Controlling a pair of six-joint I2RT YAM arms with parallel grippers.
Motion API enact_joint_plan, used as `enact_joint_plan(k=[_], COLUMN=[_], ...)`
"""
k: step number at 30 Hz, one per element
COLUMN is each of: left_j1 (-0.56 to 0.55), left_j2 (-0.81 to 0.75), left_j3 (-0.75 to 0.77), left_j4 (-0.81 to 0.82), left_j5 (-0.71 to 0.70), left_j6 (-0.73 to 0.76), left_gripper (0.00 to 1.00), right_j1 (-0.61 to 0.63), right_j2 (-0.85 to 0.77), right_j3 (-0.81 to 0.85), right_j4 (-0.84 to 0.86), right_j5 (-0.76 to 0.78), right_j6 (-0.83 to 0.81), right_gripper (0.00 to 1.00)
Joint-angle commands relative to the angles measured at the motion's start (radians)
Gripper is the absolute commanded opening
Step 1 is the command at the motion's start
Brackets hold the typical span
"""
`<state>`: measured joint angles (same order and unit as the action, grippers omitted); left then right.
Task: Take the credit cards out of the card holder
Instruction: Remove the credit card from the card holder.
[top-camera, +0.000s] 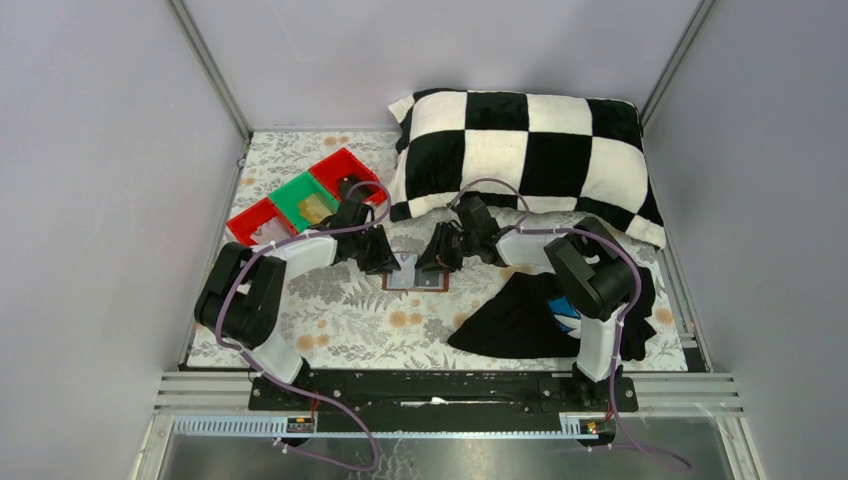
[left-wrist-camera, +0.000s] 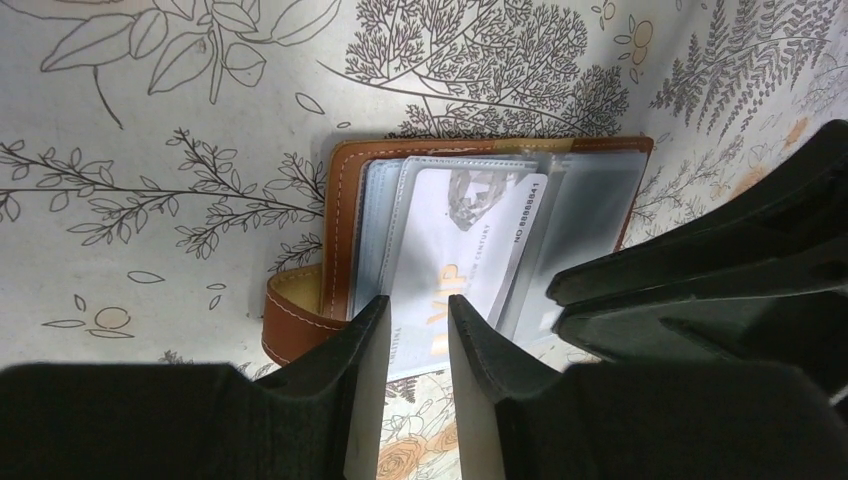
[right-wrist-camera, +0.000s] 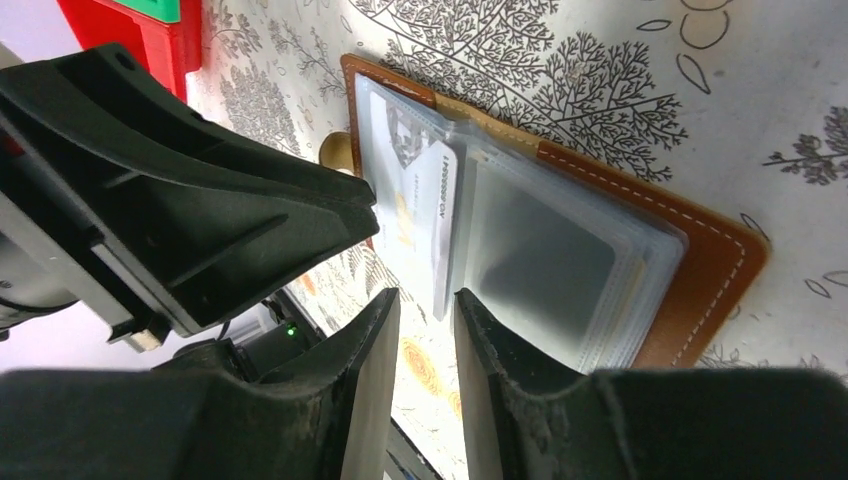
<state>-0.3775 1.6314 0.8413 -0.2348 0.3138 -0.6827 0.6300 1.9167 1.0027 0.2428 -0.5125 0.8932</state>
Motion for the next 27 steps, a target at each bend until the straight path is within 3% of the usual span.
enact_joint_plan(k=[1, 10, 17, 20, 27], left_j1=[0.005, 0.005, 0.005, 0.005, 0.012], left_j2=[0.041, 0.103, 0.126, 0.125, 0.124], left_j3=[-0.034, -0.056, -0.062, -0.069, -0.07], left_j4=[0.041, 0.063, 0.065, 0.064, 0.041], left_j5=[-0.039, -0.003, 0.022, 0.021, -0.012], left_j6=[0.007, 0.011, 0.015, 0.017, 0.02], left_gripper=[0.32, 0.31, 0.3, 0.3, 0.29], right_j1=[0.022, 0.039, 0.04, 0.039, 0.037], right_j2=[0.042, 0.054, 0.056, 0.051, -0.002], right_j3=[0.037, 0.046, -0.027, -0.059, -0.128], right_j4=[0.037, -0.129, -0.006, 0.07, 0.154], right_j5=[0.031, 0.216, 0.186, 0.174, 0.197], right_j6=[0.034, 0.046, 0.12, 0.156, 0.188], right_gripper=[0.34, 0.3, 0.33, 0.27, 0.0])
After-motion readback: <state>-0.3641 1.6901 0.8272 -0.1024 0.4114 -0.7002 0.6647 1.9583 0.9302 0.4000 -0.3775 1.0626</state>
